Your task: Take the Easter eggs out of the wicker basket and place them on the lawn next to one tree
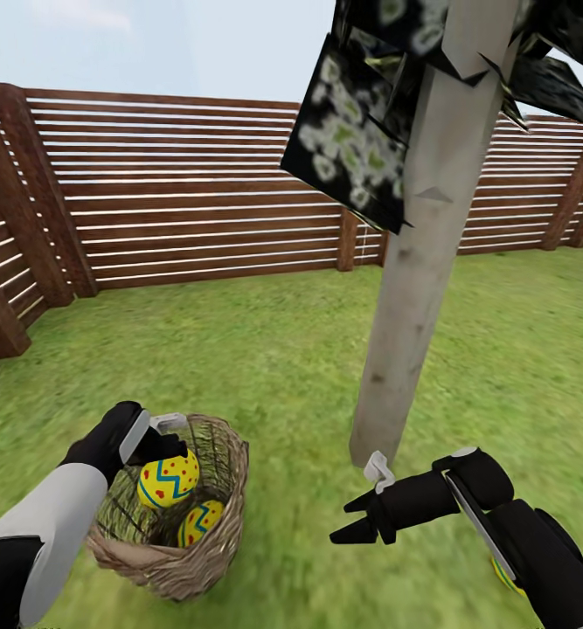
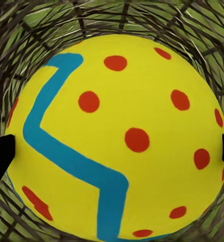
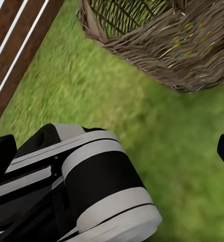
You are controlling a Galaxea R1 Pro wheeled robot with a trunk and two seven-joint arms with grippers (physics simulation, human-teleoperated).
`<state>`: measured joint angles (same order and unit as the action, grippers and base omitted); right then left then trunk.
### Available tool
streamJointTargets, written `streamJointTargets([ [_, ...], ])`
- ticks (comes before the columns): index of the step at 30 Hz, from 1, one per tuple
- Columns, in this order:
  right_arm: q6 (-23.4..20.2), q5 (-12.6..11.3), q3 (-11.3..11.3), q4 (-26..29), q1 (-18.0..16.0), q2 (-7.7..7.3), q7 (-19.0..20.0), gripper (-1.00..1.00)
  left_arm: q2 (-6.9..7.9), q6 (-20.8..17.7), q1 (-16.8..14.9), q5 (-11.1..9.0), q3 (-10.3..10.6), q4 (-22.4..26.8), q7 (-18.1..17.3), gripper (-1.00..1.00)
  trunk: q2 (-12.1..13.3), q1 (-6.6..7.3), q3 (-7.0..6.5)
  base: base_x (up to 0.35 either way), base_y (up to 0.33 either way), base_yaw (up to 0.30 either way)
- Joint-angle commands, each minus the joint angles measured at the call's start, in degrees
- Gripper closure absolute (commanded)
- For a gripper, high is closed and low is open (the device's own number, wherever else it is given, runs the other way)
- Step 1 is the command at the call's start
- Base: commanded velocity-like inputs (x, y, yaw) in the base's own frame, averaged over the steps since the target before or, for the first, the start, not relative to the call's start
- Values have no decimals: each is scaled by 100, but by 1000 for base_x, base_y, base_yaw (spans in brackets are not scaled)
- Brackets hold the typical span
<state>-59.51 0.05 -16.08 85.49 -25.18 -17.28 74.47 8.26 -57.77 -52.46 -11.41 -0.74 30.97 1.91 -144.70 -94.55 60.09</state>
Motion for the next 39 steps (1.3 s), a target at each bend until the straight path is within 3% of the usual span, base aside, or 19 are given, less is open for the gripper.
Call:
streamJointTargets([
  [1, -49, 3, -7, 2, -5, -3, 15, -100, 0, -24, -2, -28, -5, 6, 29, 100, -1, 4, -17, -139, 0, 0],
  [39, -49, -21, 2, 3, -5, 2, 40, -100, -9, -42, -2, -19, -5, 87, 38, 100, 50, 102, -873, -123, 0, -24],
])
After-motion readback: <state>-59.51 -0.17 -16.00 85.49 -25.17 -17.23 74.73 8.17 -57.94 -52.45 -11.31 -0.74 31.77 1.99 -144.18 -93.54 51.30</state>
